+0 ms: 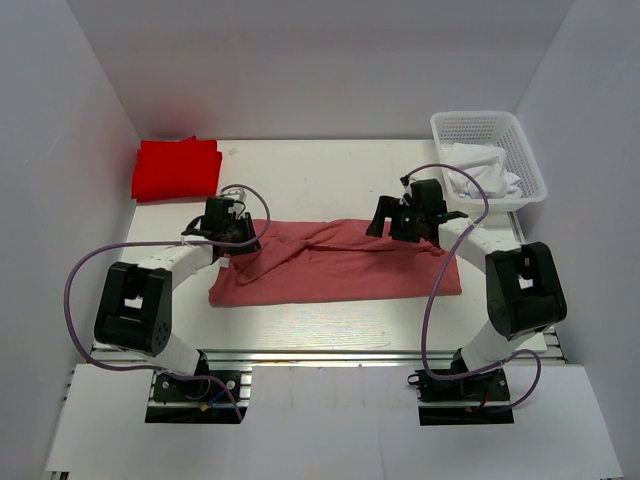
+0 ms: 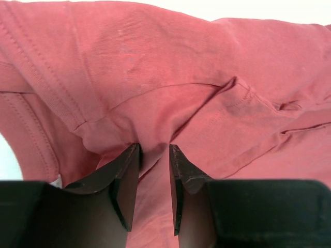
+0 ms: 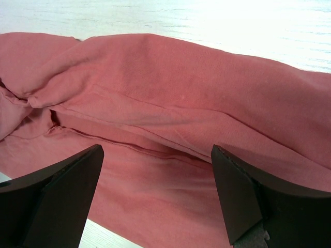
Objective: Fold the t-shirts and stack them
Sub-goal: Fold the other side of the tshirt into a rectangle
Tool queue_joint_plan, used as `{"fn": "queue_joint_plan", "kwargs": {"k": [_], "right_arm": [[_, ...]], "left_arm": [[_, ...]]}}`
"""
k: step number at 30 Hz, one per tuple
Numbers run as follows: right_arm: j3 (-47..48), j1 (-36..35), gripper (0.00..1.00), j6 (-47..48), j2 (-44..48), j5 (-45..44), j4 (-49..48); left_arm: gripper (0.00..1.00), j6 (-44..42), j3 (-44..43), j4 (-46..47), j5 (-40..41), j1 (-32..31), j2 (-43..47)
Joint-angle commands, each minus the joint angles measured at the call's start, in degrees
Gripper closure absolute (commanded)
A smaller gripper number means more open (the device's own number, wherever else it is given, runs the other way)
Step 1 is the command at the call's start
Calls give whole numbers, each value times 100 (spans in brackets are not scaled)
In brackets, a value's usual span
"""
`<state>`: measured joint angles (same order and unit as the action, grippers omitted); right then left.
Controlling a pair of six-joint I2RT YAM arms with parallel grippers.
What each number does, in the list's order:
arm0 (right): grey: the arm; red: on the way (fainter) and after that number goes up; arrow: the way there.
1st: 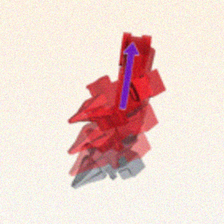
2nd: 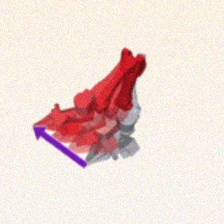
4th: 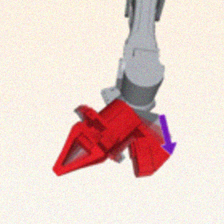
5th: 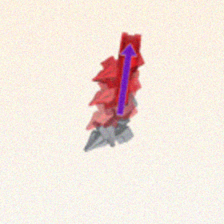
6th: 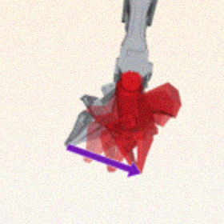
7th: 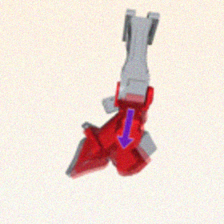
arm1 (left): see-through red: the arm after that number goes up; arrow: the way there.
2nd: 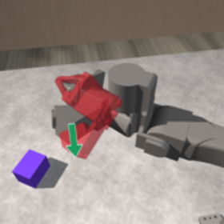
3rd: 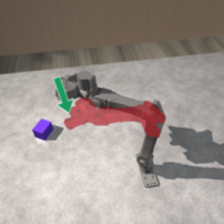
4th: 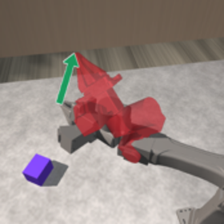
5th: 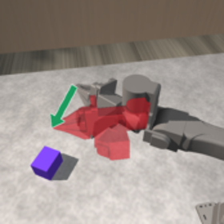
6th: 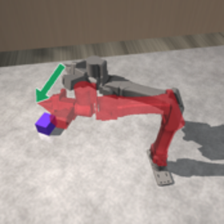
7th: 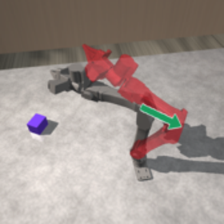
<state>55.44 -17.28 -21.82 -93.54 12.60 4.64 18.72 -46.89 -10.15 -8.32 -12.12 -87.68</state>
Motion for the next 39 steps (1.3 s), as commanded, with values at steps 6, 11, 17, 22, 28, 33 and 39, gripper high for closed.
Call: {"fn": "queue_joint_plan", "kwargs": {"k": [6, 11, 17, 22, 28, 33, 39], "right_arm": [[107, 31, 10, 99, -59, 120, 10], [107, 23, 10, 99, -51, 137, 45], [116, 31, 10, 108, -86, 137, 19], [125, 14, 10, 117, -33, -29, 89], [169, 49, 10, 82, -103, -494, 264], [186, 190, 10, 3, -252, -1004, 371], [134, 760, 10, -173, -586, -1935, 607]], "left_arm": [[61, -176, -294, -4, -241, -168, 216], [61, -299, -347, -119, -188, -273, 216], [61, -352, -399, -233, 258, -326, 339], [50, -9, -654, -637, 1314, -326, 50], [50, 184, -979, -909, 1315, -204, -899], [51, 290, -1234, -910, 1368, -203, -1567], [51, 422, -1612, -1322, 1675, -89, -2227]]}}
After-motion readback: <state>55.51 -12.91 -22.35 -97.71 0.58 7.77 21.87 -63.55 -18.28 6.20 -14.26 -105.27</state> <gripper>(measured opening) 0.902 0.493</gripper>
